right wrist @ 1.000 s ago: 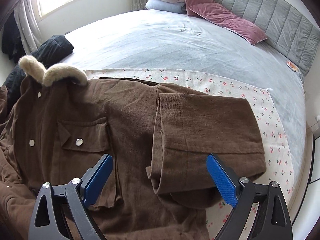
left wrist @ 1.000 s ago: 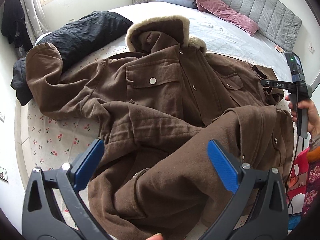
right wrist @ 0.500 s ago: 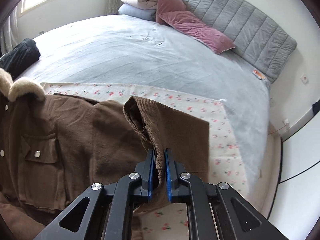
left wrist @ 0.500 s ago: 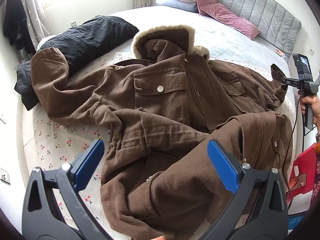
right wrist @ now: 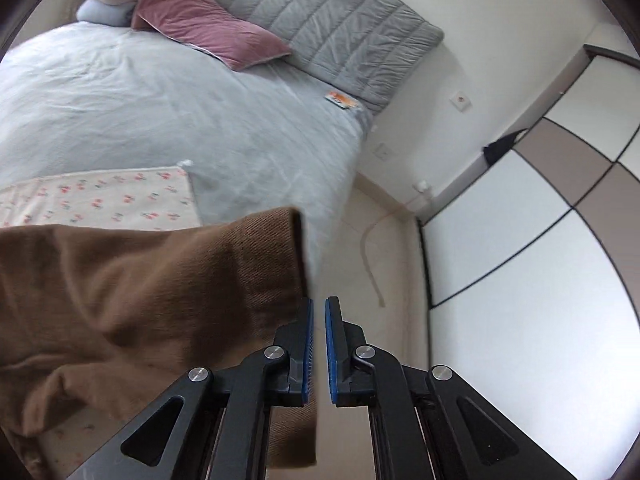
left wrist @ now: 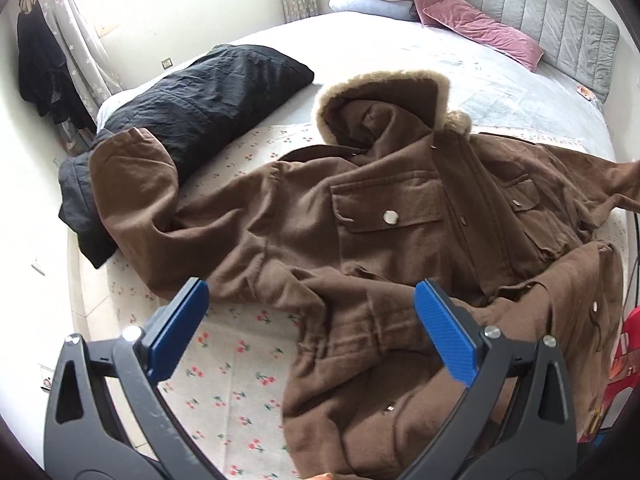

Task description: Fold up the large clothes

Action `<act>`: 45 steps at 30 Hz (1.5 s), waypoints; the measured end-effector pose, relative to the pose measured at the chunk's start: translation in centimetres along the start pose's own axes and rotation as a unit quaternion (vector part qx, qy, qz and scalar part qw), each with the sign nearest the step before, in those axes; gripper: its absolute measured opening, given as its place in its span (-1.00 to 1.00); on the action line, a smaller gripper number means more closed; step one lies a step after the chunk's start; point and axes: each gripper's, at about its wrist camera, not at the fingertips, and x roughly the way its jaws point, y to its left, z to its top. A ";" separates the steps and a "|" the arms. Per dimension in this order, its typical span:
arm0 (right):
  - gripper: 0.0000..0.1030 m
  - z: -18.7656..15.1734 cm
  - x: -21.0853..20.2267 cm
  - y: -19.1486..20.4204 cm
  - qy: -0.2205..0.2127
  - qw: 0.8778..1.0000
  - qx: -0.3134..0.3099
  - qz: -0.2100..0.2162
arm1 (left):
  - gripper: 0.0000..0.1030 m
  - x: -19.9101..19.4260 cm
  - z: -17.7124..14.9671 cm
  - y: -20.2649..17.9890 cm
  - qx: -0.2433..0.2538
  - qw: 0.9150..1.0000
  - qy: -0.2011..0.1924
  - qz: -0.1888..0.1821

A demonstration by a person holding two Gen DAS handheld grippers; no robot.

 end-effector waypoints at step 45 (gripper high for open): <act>-0.86 1.5 -18.3 34.0 -0.115 0.904 -0.189 0.367 | -0.81 16.7 10.5 -1.1 -0.072 0.991 0.053 -0.102</act>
